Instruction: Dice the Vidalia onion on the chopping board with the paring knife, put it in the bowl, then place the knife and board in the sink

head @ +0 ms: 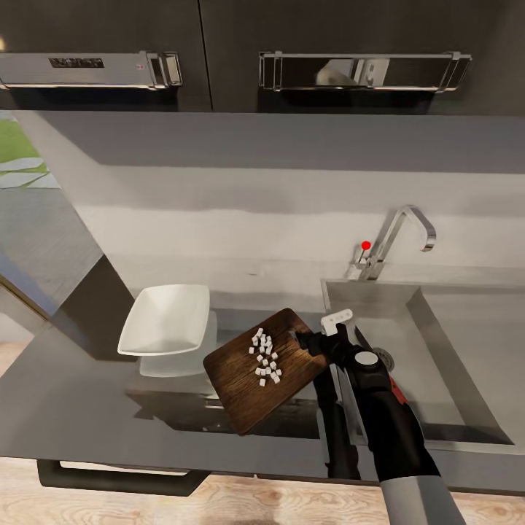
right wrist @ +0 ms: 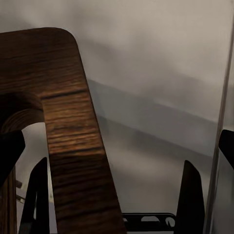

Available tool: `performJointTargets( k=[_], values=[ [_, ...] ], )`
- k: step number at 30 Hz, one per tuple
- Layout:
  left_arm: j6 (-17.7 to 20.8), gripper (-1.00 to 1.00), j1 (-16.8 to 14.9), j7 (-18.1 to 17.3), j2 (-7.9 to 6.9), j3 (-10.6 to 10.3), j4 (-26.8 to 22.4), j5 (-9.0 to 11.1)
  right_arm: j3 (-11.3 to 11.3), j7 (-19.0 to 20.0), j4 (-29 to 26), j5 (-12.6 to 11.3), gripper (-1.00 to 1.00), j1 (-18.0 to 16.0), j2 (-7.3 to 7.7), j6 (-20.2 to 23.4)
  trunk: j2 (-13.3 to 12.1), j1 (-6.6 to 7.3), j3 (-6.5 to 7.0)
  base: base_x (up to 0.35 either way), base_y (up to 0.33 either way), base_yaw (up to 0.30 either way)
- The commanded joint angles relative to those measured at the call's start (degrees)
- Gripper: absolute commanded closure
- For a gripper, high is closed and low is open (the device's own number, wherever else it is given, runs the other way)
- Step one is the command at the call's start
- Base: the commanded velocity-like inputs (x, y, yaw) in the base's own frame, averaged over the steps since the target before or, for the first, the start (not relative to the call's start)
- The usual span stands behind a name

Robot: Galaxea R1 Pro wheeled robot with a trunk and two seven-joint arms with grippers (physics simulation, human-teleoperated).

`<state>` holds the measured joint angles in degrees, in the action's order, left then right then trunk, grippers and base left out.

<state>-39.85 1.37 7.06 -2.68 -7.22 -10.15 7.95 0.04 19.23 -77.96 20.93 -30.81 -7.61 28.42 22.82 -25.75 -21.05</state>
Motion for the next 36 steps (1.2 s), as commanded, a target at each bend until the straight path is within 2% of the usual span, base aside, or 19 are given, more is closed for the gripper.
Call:
performJointTargets(
  k=[1,36],
  values=[
    [-0.1,-1.0,0.0,0.2,-0.04,-0.5,-0.1,0.5,0.0,0.5,-0.1,0.6,-1.0,0.0,-0.03,0.2,0.1,-0.03,-0.08,0.0,0.0,0.0],
    [-0.1,-1.0,0.0,0.2,-0.03,-0.5,-0.1,0.5,0.0,0.5,0.5,0.6,-1.0,0.0,-0.03,0.2,0.1,-0.03,-0.08,0.0,0.0,0.0]
  ],
)
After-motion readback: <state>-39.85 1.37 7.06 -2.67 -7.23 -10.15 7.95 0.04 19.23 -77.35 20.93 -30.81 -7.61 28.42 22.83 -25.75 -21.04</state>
